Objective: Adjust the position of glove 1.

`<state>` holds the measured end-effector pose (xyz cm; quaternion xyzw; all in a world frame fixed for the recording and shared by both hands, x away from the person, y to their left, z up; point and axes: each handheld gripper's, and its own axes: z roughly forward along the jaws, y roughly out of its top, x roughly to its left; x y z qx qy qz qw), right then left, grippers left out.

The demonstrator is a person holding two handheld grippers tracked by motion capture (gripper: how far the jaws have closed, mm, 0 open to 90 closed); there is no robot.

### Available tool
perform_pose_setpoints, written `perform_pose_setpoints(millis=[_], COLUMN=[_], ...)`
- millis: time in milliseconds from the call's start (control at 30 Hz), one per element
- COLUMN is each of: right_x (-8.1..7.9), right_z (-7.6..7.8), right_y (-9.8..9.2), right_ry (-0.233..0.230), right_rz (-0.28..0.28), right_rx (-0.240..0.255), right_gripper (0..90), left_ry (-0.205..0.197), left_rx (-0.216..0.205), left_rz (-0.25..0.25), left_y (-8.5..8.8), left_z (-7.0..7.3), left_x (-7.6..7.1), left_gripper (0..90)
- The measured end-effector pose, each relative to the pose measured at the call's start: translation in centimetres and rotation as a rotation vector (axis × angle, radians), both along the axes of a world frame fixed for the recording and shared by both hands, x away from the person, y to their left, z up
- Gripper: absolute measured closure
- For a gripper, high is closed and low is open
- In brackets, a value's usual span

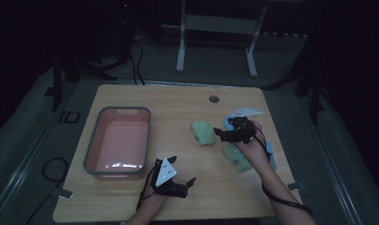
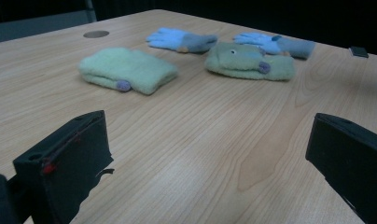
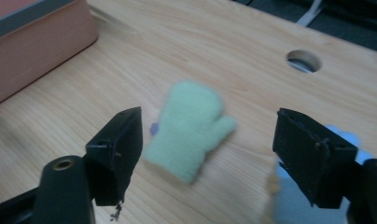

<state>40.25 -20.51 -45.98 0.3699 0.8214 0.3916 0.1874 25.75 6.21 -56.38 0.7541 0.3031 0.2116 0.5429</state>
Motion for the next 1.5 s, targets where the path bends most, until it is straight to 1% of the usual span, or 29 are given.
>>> perform_pose_setpoints(millis=[100,133,167,200,267,300,333,400,433,467,500,533,567,600,633,733,800,833,933,1033,1133,1167,1200,1233,1367,1400,1433,1467,1500], right_x=[0.2,0.6,0.6,0.7,0.9,1.3,1.3,1.8,2.3,2.3,2.6,3.1,3.1,3.5,3.7,4.0,4.4,4.7,5.1,5.6,6.3,6.3,6.5,6.5,6.5,6.4,6.4,6.3,6.2], right_z=[-0.8,-1.2,-1.2,-1.4,-1.8,-2.2,-2.2,-2.6,-3.0,-3.0,-3.2,-3.6,-3.6,-4.1,-4.3,-4.7,-5.0,-5.4,-5.8,-6.4,-7.4,-7.4,-8.1,-8.1,-8.4,-8.5,-8.5,-8.5,-8.6], right_y=[0.7,1.1,1.1,1.3,1.8,2.2,2.2,2.6,2.9,2.9,3.1,3.4,3.4,3.7,4.0,4.3,4.6,4.9,5.1,5.4,5.5,5.5,5.6,5.6,5.7,5.8,5.8,5.8,5.9], right_ry=[-0.011,0.014,0.014,0.008,0.004,0.011,0.011,0.027,0.045,0.045,0.06,0.083,0.083,0.106,0.101,0.109,0.099,0.089,0.086,0.076,0.087,0.087,0.106,0.106,0.107,0.104,0.104,0.103,0.104], right_rz=[0.008,0.027,0.027,0.026,0.036,0.04,0.04,0.047,0.056,0.056,0.065,0.076,0.076,0.093,0.09,0.09,0.085,0.091,0.094,0.091,0.077,0.077,0.078,0.078,0.061,0.057,0.057,0.052,0.038], right_rx=[-0.012,0.003,0.003,-0.004,-0.02,-0.03,-0.03,-0.032,-0.031,-0.031,-0.032,-0.022,-0.022,-0.047,-0.064,-0.079,-0.089,-0.093,-0.102,-0.133,-0.159,-0.159,-0.162,-0.162,-0.141,-0.138,-0.138,-0.134,-0.129], right_gripper=[34.0,36.6,36.6,39.2,40.1,43.2,43.2,46.1,48.7,48.7,51.0,53.4,53.4,54.8,55.3,55.3,55.2,55.2,55.1,56.5,58.6,58.6,60.2,60.2,66.8,70.1,70.1,72.7,79.4], left_ry=[-0.002,-0.005,-0.005,-0.005,-0.007,-0.007,-0.006,-0.004,-0.006,-0.007,-0.007,-0.004,-0.004,-0.002,0.002,0.001,-0.004,-0.006,-0.004,-0.002,-0.002,-0.002,-0.001,-0.001,-0.003,-0.004,-0.004,-0.003,-0.003], left_rx=[0.003,0.005,0.005,0.006,0.008,0.008,0.006,0.007,0.008,0.009,0.009,0.006,0.006,0.002,-0.001,0.0,0.006,0.008,0.008,0.006,0.005,0.004,0.003,0.003,0.006,0.006,0.006,0.006,0.005], left_rz=[-0.001,0.0,0.0,-0.001,-0.001,-0.001,-0.002,-0.005,-0.005,-0.005,-0.006,-0.005,-0.005,-0.006,-0.005,-0.006,-0.006,-0.007,-0.008,-0.004,-0.003,-0.002,-0.003,-0.003,0.002,0.002,0.002,0.003,0.004], left_y=[0.0,0.0,0.0,-0.1,-0.1,-0.1,-0.1,-0.1,-0.1,-0.1,-0.1,0.0,0.0,0.0,0.0,0.0,0.0,-0.1,-0.1,-0.1,-0.1,0.0,0.0,0.0,-0.1,-0.1,-0.1,-0.1,-0.1], left_z=[0.0,0.0,0.0,0.0,0.0,0.0,0.0,0.0,0.0,0.0,0.0,0.0,0.0,0.0,0.0,0.0,0.0,0.0,0.0,0.0,0.0,0.0,0.0,0.0,0.0,0.0,0.0,0.0,0.0], left_x=[0.0,0.0,0.0,-0.1,-0.1,-0.1,-0.1,-0.1,-0.1,-0.1,-0.1,-0.1,-0.1,0.0,0.0,0.0,-0.1,-0.1,-0.1,-0.1,-0.1,-0.1,-0.1,0.0,-0.1,-0.1,-0.1,-0.1,-0.1], left_gripper=[0.1,0.1,0.1,0.1,0.1,0.2,0.2,0.1,0.1,0.1,0.1,0.1,0.2,0.1,0.1,0.1,0.1,0.1,0.1,0.1,0.1,0.1,0.1,0.1,0.1,0.1,0.1,0.1,0.1])
